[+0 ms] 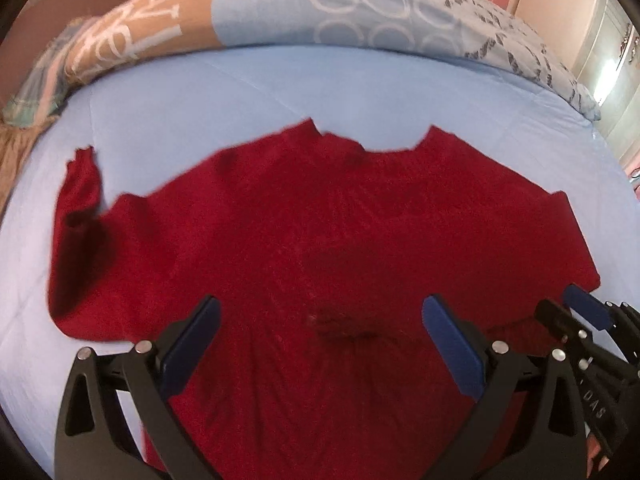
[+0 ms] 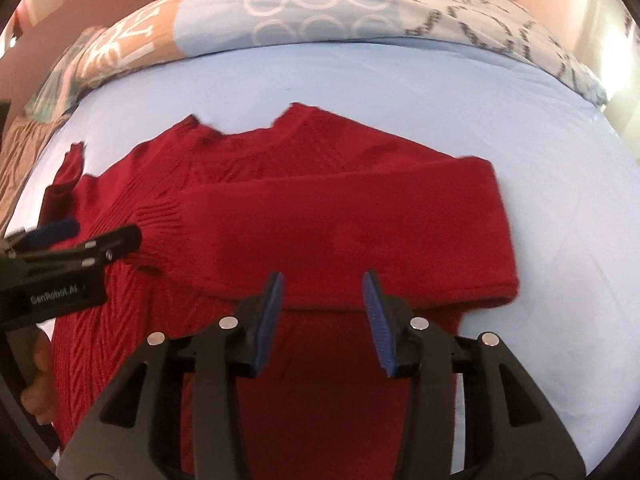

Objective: Fold small clothes
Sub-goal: 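Lift the sleeve with the right tool and lay it across the sweater body, then grasp the other sleeve cuff with the left tool and lift it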

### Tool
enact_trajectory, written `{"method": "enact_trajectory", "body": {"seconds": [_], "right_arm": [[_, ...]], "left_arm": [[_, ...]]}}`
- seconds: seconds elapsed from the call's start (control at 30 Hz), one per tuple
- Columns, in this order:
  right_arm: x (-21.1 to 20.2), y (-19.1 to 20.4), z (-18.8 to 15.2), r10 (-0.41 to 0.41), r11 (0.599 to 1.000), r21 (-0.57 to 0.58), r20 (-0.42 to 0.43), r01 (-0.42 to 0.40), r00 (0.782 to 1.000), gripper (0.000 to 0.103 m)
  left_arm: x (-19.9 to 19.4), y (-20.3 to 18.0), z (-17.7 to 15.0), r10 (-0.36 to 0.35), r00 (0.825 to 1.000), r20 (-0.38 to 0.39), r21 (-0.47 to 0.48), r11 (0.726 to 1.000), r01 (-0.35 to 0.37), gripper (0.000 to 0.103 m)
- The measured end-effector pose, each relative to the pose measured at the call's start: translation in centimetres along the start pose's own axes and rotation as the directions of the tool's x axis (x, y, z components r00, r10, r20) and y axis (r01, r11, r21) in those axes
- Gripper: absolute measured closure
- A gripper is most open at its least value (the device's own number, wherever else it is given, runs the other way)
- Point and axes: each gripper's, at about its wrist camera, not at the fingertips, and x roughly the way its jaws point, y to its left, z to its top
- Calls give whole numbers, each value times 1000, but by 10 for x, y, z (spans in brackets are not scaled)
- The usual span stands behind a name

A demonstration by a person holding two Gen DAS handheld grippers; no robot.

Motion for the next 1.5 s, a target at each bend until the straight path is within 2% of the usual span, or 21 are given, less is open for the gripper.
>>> {"method": "enact_trajectory", "body": {"seconds": [0.1,0.13,0.17,0.2,0.23,0.3,0.33,0.37,0.43,0.53,0.57,0.6,0.7,0.83,0.93,1.07,1.17,1.23,1.33,1.47,1.5], "right_arm": [[1,-12,-2,-7,1000,26,1,7,1000,60],[1,-15,-2,-12,1000,29,1,12,1000,60],[2,-18,-3,-17,999,31,0,17,1000,60],[2,-20,-3,-22,999,34,-1,22,1000,60],[2,-24,-3,-29,999,38,1,29,1000,60],[2,-30,-4,-43,998,49,6,42,999,60],[2,-35,-4,-51,997,60,9,50,999,60],[2,-39,-4,-57,996,69,11,56,998,60],[0,-48,-5,-79,993,88,21,77,997,60],[-6,-65,-6,-120,984,139,48,112,992,59],[-8,-74,-6,-142,977,169,53,132,988,57],[-8,-82,-5,-153,970,198,53,140,987,48],[-4,-105,-3,-159,952,268,34,145,987,45],[-5,-112,-2,-167,950,273,44,149,985,45],[-5,-109,-4,-169,955,257,52,151,984,44],[3,-109,-5,-159,956,255,36,145,987,39],[7,-111,-3,-159,954,264,30,145,987,37],[8,-113,-2,-164,952,268,29,150,986,35],[8,-114,-1,-169,951,266,27,156,985,35],[6,-113,-2,-171,953,260,33,157,985,35],[7,-112,-2,-171,953,259,32,157,985,35]], "left_arm": [[13,-6,-1,8,1000,-11,-18,1000,-9,2],[19,-8,-2,14,1000,-25,-14,1000,-14,9],[22,-9,-2,15,999,-33,-12,1000,-15,19],[26,-10,-3,17,999,-43,-12,1000,-18,47],[30,-11,-4,18,998,-61,-12,1000,-19,64],[34,-12,-5,29,997,-73,-6,1000,-30,68],[33,-13,-6,56,997,-52,6,998,-56,82],[31,-14,-5,79,996,-34,15,997,-78,90],[28,-15,-2,87,996,-3,35,996,-87,97],[27,-15,3,66,998,14,50,997,-67,98],[28,-14,4,61,998,18,54,997,-62,98],[27,-15,5,53,998,23,57,997,-54,98],[26,-18,4,33,998,46,74,997,-37,98],[26,0,-1,-63,998,29,-9,998,63,99],[33,19,-5,-139,990,-2,-92,986,138,99],[35,19,-4,-160,987,-12,-80,984,159,98],[33,12,-3,-152,988,-14,-51,987,151,89],[32,10,-6,-208,978,-25,-62,977,206,55],[29,5,-12,-252,967,-31,-78,965,249,39],[30,-2,-17,-222,974,-38,-74,973,219,42],[29,0,-17,-226,974,-33,-92,971,222,55]]}}
